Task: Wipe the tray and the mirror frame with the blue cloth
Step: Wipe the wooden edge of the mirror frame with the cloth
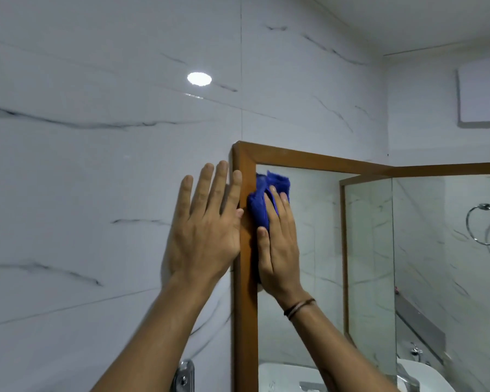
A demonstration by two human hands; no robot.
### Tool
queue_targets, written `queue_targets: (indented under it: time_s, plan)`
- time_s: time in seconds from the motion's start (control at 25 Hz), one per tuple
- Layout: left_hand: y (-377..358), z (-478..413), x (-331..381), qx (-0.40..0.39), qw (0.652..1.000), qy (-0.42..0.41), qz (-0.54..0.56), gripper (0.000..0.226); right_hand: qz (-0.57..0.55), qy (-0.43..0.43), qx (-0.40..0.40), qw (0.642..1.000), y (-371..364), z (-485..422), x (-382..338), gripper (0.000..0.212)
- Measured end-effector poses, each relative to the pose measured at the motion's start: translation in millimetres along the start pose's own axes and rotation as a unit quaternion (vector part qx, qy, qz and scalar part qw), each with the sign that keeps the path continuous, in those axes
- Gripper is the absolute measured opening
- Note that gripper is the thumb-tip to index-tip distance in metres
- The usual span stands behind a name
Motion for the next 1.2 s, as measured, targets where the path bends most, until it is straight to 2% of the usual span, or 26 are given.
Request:
queue_targets:
  time_s: [0.12, 0.24, 0.36, 0.48, 0.56, 0.72, 0.8, 0.84, 0.92, 1.04, 1.12, 1.2]
  plan:
    - [-1.6, 5.9, 0.5, -0.018, 1.0, 0.007, 0.011, 0.069, 0.048, -0.049, -0.021, 0.997, -7.5, 104.8, 38.3, 0.062]
    - [-1.8, 18.0, 9.3, -0.018, 1.0, 0.011, 0.017, 0.071, 0.079, -0.043, -0.05, 0.995, -9.2, 182.5, 54.7, 0.065]
    - [-2.6, 26.6, 17.6, -0.006, 1.0, 0.008, 0.026, 0.071, 0.046, -0.027, -0.033, 0.998, -7.6, 117.3, 38.5, 0.063]
    - [-5.9, 32.4, 18.9, -0.003, 1.0, 0.011, 0.028, 0.071, 0.033, -0.019, 0.016, 0.999, -2.3, 30.6, 23.4, 0.063]
    - [-7.3, 36.7, 20.3, -0.003, 1.0, 0.006, 0.024, 0.071, 0.041, -0.018, 0.031, 0.999, -6.1, 35.5, 28.6, 0.061]
    - [-6.3, 42.6, 25.3, -0.029, 0.999, 0.019, 0.024, 0.071, 0.089, -0.064, -0.04, 0.993, -17.5, 204.3, 68.0, 0.061]
    - [-7.7, 44.3, 27.9, -0.033, 0.999, 0.018, 0.014, 0.071, 0.114, -0.031, -0.071, 0.99, -12.7, 276.0, 68.8, 0.063]
    - [-8.4, 45.5, 28.6, -0.034, 0.999, 0.019, 0.012, 0.07, 0.109, -0.019, -0.081, 0.991, -12.3, 276.3, 68.6, 0.064]
    - [-5.1, 43.2, 30.3, -0.021, 0.999, 0.023, 0.012, 0.07, 0.08, 0.015, -0.069, 0.994, -14.0, 209.6, 53.2, 0.062]
    - [-8.8, 43.6, 31.1, -0.023, 0.999, 0.03, 0.021, 0.07, 0.06, 0.019, 0.013, 0.998, -8.9, 88.1, 36.7, 0.059]
    - [-9.1, 52.1, 33.0, -0.026, 0.999, 0.038, 0.02, 0.07, 0.05, -0.015, 0.027, 0.998, -12.0, 83.8, 41.3, 0.059]
    - [-7.7, 71.6, 40.9, -0.032, 0.997, 0.057, 0.031, 0.07, 0.044, -0.045, -0.005, 0.998, -12.6, 144.1, 53.7, 0.06]
Point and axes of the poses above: each hand's wrist, its own z-axis away from the middle knuckle, its own y-axis out of the back of the hand, x = y × z, the point moved 10 cm from there along -z, towards the middle knuckle, and after that the axes turned 10 degrees about -y, right-handed, at the moved point
